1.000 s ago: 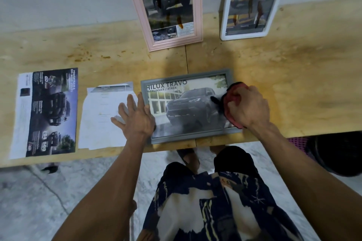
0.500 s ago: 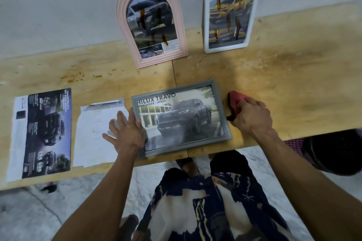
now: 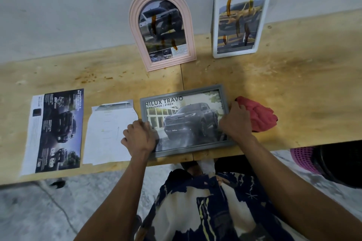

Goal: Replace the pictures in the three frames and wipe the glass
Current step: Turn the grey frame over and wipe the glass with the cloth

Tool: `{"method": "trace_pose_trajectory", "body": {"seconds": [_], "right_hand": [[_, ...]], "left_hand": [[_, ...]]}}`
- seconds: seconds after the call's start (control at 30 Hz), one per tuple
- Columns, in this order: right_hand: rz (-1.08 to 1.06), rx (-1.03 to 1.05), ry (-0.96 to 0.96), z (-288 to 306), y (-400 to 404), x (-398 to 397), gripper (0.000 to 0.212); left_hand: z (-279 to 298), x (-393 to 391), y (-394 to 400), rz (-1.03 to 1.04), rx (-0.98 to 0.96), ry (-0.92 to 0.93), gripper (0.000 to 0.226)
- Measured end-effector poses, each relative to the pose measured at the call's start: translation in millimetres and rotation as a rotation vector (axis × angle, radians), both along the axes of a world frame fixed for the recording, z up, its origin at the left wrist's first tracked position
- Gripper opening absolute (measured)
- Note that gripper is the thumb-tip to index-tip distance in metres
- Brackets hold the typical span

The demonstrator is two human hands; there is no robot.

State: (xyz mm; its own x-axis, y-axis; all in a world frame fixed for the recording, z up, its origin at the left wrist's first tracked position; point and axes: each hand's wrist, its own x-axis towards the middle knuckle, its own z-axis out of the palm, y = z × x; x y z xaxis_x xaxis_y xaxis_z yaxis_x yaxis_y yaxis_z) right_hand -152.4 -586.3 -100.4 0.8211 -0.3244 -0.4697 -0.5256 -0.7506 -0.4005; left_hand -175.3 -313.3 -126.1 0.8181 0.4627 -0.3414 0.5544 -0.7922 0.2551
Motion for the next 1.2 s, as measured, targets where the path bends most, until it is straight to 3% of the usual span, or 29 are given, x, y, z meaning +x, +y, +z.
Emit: {"method": "trace_pose_trajectory", "body": {"seconds": [0.1,0.17,0.3,0.5,0.6,0.7,0.9,1.2], "right_hand": [[0.069,-0.048,0.084,-8.5,-0.3,1.2,0.040],[0.100,-0.072,0.141,-13.4,0.1,2.5,0.048],[-0.032,0.001,0.151,-7.6,3.7,6.7,0.058],[-0.262,0.106,-0.065,-1.0,6.8,9.7,0.045],[-0.278,0.179,-0.197,10.7,8.2,6.5,0.034],[-0.304,0.273,-0.211,24.5,10.4,1.7,0.032],[-0.298,0.396,-0.286,46.9,23.5,-8.6,0.036],[-0.359,0.576,-0.373,60.0,25.6,-49.4,0.021]], "left_hand": [[0.6,-0.3,-1.6,0.028,-0.023,0.009,0.037],[1.0,0.7,-2.6,0.051,-0.047,0.011,0.036],[1.6,7.4,-5.0,0.136,-0.112,0.022,0.036],[3.1,11.0,1.0,0.249,-0.248,-0.087,0.041],[12.6,7.4,7.8,0.299,-0.389,-0.249,0.036],[32.7,4.4,9.0,0.428,-0.501,-0.292,0.033],[58.7,-8.0,24.2,0.560,-0.518,-0.415,0.027],[86.6,-54.0,35.4,0.551,-0.580,-0.507,0.045]]}}
